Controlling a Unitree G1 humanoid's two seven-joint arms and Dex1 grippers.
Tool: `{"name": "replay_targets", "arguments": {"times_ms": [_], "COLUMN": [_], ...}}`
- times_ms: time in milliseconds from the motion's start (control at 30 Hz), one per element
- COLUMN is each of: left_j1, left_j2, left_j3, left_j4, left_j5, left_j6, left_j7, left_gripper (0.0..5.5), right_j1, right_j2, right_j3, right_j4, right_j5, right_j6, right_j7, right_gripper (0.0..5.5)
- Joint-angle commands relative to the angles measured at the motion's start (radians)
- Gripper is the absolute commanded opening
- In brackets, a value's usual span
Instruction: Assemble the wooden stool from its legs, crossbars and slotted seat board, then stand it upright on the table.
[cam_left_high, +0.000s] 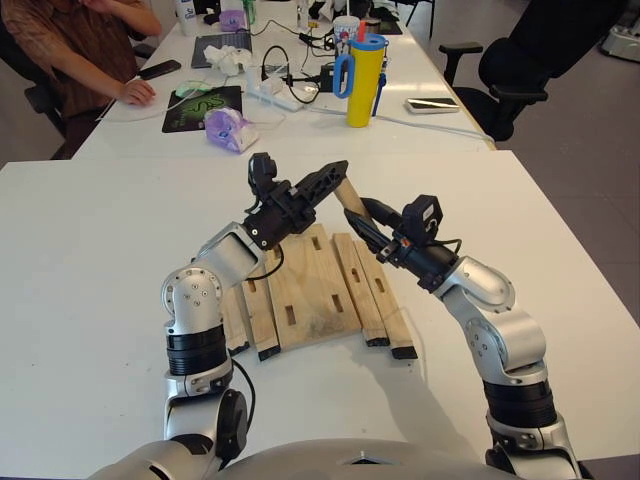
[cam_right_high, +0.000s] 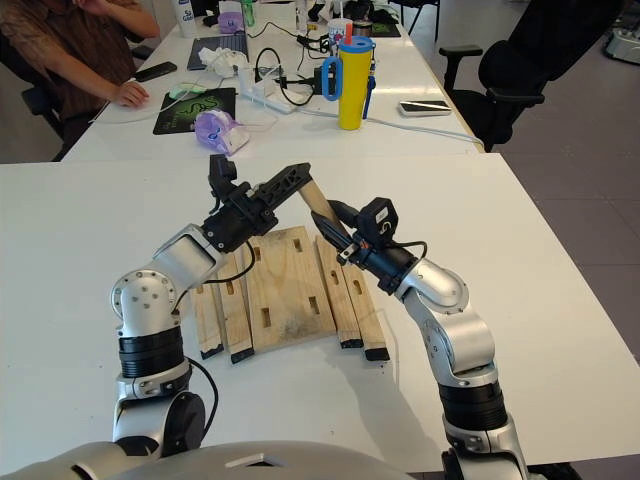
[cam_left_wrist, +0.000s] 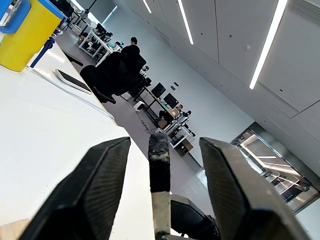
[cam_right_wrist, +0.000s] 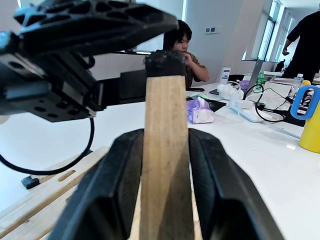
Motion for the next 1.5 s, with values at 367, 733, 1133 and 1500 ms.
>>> {"name": "replay_targets", "arguments": {"times_ms": [367, 733, 1133, 1500], "left_j1": [-0.017, 0.044, 0.433, 0.518], "left_j2": [0.032, 0.006, 0.060, 0.026], "left_j3": [0.002, 0.068, 0.085, 0.076], "left_j4": [0.009, -0.148, -0.367, -0.419], "left_j5": [-0.096, -0.073, 0.098, 0.164], "left_j6": [0.014, -0.120, -0.148, -0.216], "left_j7": [0.045, 0.238, 0.499, 0.553], "left_gripper": [0.46, 0.44, 0.44, 0.44], "right_j1": [0.003, 0.067, 0.029, -0.002], "right_j2": [0.010, -0.072, -0.043, -0.028], "right_j3": [0.001, 0.038, -0.089, -0.076], "right_j4": [-0.021, 0.074, 0.225, 0.254], "right_j5": [0.006, -0.148, -0.173, -0.172], "right_j6": [-0.015, -0.020, 0.061, 0.081], "right_j7": [-0.027, -0.064, -0.230, -0.230], "right_gripper": [1.29, 2.47, 2.47, 2.47]}}
